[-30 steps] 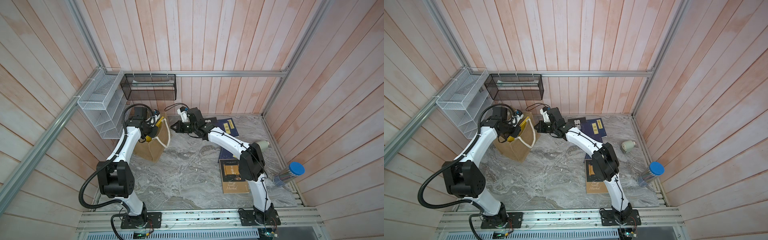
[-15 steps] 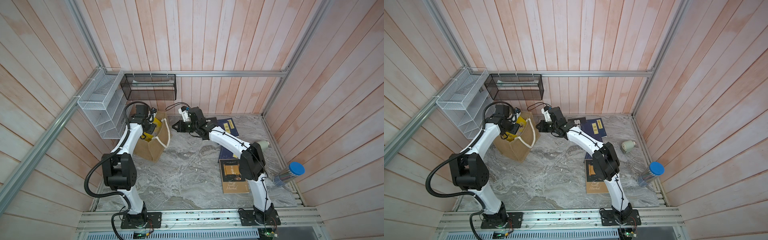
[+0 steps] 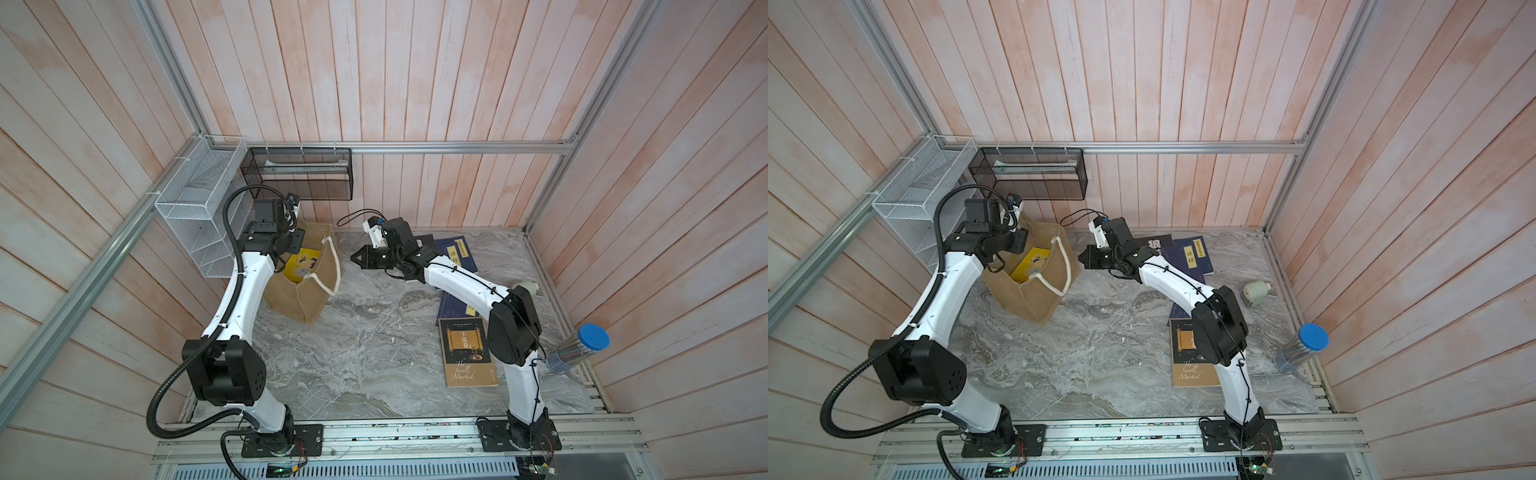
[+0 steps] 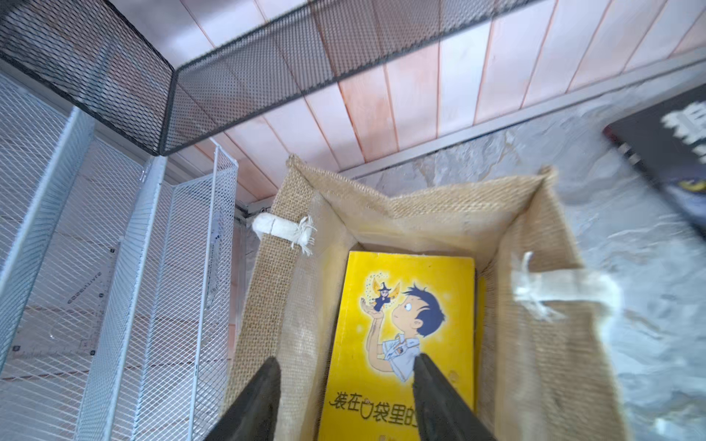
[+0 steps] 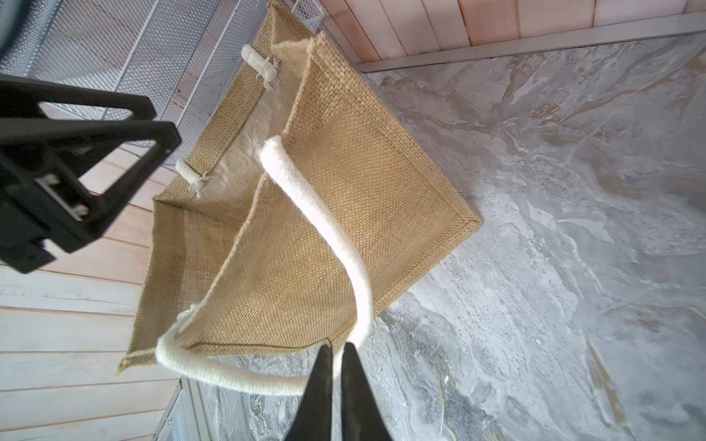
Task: Put the books into the canvas bag
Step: Place the book in the canvas bag, then move the book to the center of the board.
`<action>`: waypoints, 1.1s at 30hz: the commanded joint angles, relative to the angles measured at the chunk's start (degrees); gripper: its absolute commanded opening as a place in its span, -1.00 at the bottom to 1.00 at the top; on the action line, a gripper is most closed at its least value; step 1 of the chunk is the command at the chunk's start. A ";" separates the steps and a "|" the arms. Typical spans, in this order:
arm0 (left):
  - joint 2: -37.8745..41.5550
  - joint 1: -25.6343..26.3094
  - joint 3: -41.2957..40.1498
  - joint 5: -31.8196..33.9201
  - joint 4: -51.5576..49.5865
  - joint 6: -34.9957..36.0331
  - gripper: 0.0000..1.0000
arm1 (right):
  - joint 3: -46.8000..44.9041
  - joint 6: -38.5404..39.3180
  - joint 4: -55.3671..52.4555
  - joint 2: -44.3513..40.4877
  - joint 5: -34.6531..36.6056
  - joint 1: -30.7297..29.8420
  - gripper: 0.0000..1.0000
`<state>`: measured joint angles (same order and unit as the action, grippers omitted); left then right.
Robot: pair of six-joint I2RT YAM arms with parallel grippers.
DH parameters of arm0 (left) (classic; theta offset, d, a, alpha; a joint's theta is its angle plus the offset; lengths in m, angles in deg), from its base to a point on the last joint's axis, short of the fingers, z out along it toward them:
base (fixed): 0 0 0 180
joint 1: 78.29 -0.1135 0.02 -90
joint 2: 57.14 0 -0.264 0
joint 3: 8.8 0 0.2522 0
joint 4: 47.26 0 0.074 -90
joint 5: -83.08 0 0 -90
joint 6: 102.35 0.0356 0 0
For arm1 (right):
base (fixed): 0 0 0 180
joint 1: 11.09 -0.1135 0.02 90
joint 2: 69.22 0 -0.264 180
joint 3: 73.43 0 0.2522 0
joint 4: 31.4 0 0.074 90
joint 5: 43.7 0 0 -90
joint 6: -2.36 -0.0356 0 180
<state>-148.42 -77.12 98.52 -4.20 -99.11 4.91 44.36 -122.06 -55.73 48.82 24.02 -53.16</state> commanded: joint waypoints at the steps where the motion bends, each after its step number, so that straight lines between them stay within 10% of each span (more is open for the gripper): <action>1: 4.74 0.70 -2.38 -7.49 -0.16 -6.65 0.16 | -3.74 1.82 0.04 -4.76 2.16 1.05 -0.76; 16: 20.79 21.92 -19.23 -10.28 5.17 -26.35 0.15 | -43.28 0.11 6.01 -30.48 9.53 7.79 -0.34; 33: 5.96 41.46 -29.12 -10.22 28.31 -43.58 0.03 | -69.15 -0.88 -7.55 -55.32 15.12 26.13 -0.03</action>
<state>-141.67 -36.55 71.90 -13.73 -78.72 -32.51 -22.32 -122.21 -58.48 -4.47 37.57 -28.94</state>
